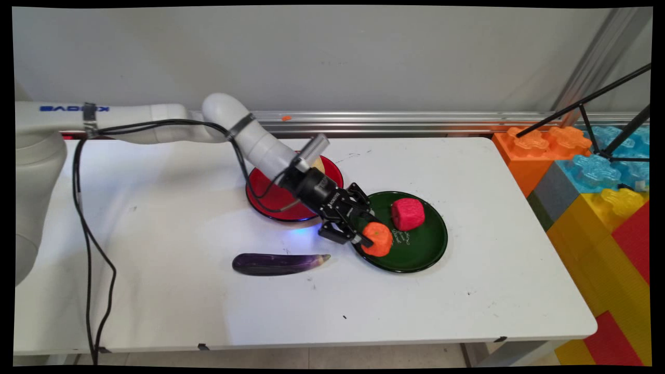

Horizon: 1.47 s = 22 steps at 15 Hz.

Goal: Place the picked object on the table

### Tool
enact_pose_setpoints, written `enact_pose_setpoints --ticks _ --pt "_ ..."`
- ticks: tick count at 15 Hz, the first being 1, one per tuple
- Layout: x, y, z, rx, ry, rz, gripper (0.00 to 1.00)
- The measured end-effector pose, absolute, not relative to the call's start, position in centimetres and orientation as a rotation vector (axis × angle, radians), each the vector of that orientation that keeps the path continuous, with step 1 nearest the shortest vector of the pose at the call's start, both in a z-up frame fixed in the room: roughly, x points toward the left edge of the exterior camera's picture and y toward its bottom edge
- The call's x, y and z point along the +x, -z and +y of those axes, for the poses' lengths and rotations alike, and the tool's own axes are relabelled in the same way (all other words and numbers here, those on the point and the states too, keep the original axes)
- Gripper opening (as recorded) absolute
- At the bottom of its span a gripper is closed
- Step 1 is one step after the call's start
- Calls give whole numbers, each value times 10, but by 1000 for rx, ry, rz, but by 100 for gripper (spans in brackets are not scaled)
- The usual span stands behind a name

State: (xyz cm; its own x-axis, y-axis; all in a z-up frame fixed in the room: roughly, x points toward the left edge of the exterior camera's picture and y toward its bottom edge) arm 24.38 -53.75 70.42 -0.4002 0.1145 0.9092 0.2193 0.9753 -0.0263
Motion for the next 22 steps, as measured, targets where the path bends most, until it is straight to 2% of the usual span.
enact_pose_setpoints --ticks 6,15,22 --pt "277 -722 -508 -293 129 -1930 0" --pt "321 -702 -478 -352 160 -1941 0" --pt "324 -683 -472 -382 179 -1941 0"
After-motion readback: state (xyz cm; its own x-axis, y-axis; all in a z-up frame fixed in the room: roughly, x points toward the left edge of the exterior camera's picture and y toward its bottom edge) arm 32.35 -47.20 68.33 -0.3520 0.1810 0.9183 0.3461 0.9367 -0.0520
